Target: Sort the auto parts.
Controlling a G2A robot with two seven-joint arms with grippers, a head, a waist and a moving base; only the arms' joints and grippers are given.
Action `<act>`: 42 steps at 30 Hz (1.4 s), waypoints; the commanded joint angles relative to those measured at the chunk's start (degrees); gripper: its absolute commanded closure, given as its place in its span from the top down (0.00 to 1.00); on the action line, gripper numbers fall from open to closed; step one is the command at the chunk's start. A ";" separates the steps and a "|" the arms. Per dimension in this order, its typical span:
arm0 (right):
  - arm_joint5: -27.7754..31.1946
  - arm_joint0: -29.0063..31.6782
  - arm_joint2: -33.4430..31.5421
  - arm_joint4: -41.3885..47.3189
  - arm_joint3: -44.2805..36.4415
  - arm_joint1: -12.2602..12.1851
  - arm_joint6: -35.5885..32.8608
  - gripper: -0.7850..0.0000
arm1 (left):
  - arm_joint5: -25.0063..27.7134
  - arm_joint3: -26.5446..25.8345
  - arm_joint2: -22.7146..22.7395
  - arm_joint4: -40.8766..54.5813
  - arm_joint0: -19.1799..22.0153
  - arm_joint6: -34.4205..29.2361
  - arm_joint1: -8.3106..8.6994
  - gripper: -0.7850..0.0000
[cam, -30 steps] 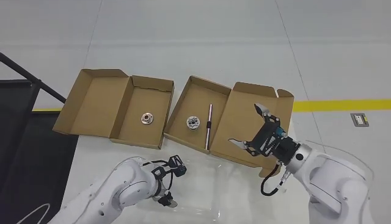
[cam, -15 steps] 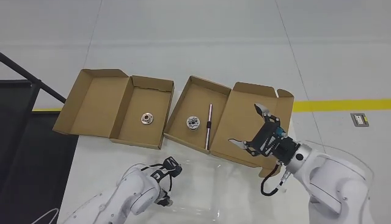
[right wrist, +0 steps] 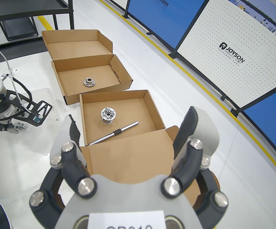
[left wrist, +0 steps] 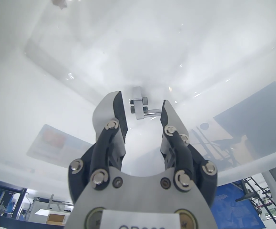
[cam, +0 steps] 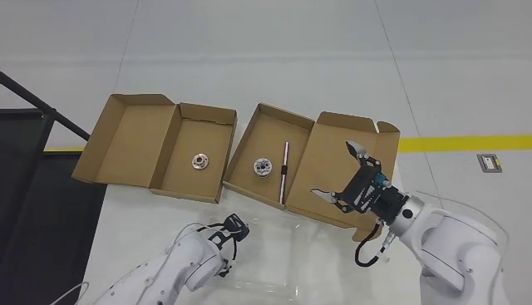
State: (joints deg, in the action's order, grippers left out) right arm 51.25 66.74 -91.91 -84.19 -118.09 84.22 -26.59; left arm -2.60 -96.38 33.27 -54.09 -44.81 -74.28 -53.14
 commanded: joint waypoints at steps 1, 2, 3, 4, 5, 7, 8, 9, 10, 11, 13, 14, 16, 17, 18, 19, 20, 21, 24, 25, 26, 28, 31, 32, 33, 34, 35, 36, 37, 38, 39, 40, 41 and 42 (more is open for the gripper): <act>0.00 0.00 0.00 0.00 0.00 0.00 0.00 1.00 | 0.01 0.73 -0.20 -0.78 0.17 -0.42 -0.33 0.48; 0.00 0.00 0.00 0.00 0.00 0.00 0.00 1.00 | -0.10 1.07 -0.25 -0.94 0.22 -0.43 -0.52 0.48; 0.00 0.00 0.00 0.00 0.00 0.00 0.00 1.00 | -0.15 1.43 -0.29 -1.16 0.30 -0.49 -0.70 0.47; 0.00 0.00 0.00 0.00 0.00 0.00 0.00 1.00 | -0.14 1.68 -0.32 -1.29 0.36 -0.48 -0.88 0.47; 0.00 0.00 0.00 0.00 0.00 0.00 0.00 1.00 | -0.09 1.89 -0.32 -1.36 0.40 -0.47 -1.05 0.46; 0.00 0.00 0.00 0.00 0.00 0.00 0.00 1.00 | -0.01 2.41 -0.30 -1.52 0.45 -0.47 -1.36 0.44; 0.00 0.00 0.00 0.00 0.00 0.00 0.00 1.00 | 0.08 2.63 -0.29 -1.50 0.46 -0.47 -1.52 0.43; 0.00 0.00 0.00 0.00 0.00 0.00 0.00 1.00 | 0.15 2.88 -0.26 -1.54 0.50 -0.48 -1.67 0.42; 0.00 0.00 0.00 0.00 0.00 0.00 0.00 1.00 | 0.19 3.11 -0.23 -1.62 0.53 -0.50 -1.82 0.41; 0.00 0.00 0.00 0.00 0.00 0.00 0.00 1.00 | 0.28 3.33 -0.21 -1.64 0.54 -0.49 -1.98 0.40; 0.00 0.00 0.00 0.00 0.00 0.00 0.00 1.00 | 0.53 3.82 -0.14 -1.57 0.59 -0.46 -2.27 0.39; 0.00 0.00 0.00 0.00 0.00 0.00 0.00 1.00 | 0.66 4.08 -0.11 -1.61 0.61 -0.40 -2.42 0.39; 0.00 0.00 0.00 0.00 0.00 0.00 0.00 1.00 | 0.83 4.70 -0.05 -1.65 0.63 -0.39 -2.70 0.39; 0.00 0.00 0.00 0.00 0.00 0.00 0.00 1.00 | 0.94 5.01 -0.03 -1.63 0.63 -0.37 -2.84 0.39; 0.00 0.00 0.00 0.00 0.00 0.00 0.00 1.00 | 1.01 5.32 0.01 -1.70 0.64 -0.35 -2.98 0.38; 0.00 0.00 0.00 0.00 0.00 0.00 0.00 1.00 | 1.23 5.54 0.01 -1.70 0.64 -0.39 -3.12 0.38; 0.00 0.00 0.00 0.00 0.00 0.00 0.00 1.00 | 1.39 5.76 0.04 -1.76 0.66 -0.38 -3.25 0.36; 0.00 0.00 0.00 0.00 0.00 0.00 0.00 1.00 | 1.50 5.93 0.09 -1.78 0.65 -0.38 -3.37 0.35; 0.00 0.00 0.00 0.00 0.00 0.00 0.00 1.00 | 1.75 6.25 0.32 -1.88 0.62 -0.51 -3.70 0.16; 0.00 0.00 0.00 0.00 0.00 0.00 0.00 1.00 | 1.83 6.08 0.39 -1.94 0.59 -0.68 -3.79 0.09; 0.00 0.00 0.00 0.00 0.00 0.00 0.00 1.00 | 1.87 5.75 0.56 -1.94 0.55 -0.84 -3.86 0.01; 0.00 0.00 0.00 0.00 0.00 0.00 0.00 1.00 | 2.17 5.03 1.03 -1.85 0.37 -1.26 -3.89 0.00; 0.00 0.00 0.00 0.00 0.00 0.00 0.00 1.00 | 2.47 3.59 2.22 -1.59 -0.10 -1.73 -3.76 0.00; 0.00 0.00 0.00 0.00 0.00 0.00 0.00 1.00 | 2.70 2.83 2.83 -1.17 -0.36 -1.74 -3.65 0.00; 0.00 0.00 0.00 0.00 0.00 0.00 0.00 1.00 | 2.90 1.91 3.60 -0.64 -0.65 -1.86 -3.48 0.00; 0.00 0.00 0.00 0.00 0.00 0.00 0.00 1.00 | 2.86 0.91 4.44 -0.83 -0.92 -2.24 -3.24 0.00; 0.00 0.00 0.00 0.00 0.00 0.00 0.00 1.00 | 2.76 -0.45 5.27 -1.15 -1.33 -2.70 -2.97 0.00; 0.00 0.00 0.00 0.00 0.00 0.00 0.00 1.00 | 2.55 -1.97 6.25 -1.52 -1.83 -3.05 -2.65 0.00; 0.00 0.00 0.00 0.00 0.00 0.00 0.00 1.00 | 2.31 -3.73 7.34 -1.80 -2.46 -3.41 -2.30 0.00; 0.00 0.00 0.00 0.00 0.00 0.00 0.00 1.00 | 2.26 -5.66 8.60 -1.66 -3.22 -3.76 -1.91 0.00; 0.00 0.00 0.00 0.00 0.00 0.00 0.00 1.00 | 2.16 -7.63 10.10 -1.76 -3.96 -4.10 -1.47 0.00; 0.00 0.00 0.00 0.00 0.00 0.00 0.00 1.00 | 1.93 -9.63 11.75 -1.84 -4.87 -4.27 -1.00 0.00; 0.00 0.00 0.00 0.00 0.00 0.00 0.00 1.00 | 1.95 -11.69 13.53 -1.68 -5.87 -4.31 -0.52 0.00; 0.00 0.00 0.00 0.00 0.00 0.00 0.00 1.00 | 1.85 -13.57 15.53 -1.65 -6.92 -4.25 -0.01 0.00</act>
State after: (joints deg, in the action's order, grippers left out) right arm 51.25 66.74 -91.91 -84.19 -118.09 84.22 -26.59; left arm -0.69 -107.66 46.50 -55.82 -50.56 -78.61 -53.68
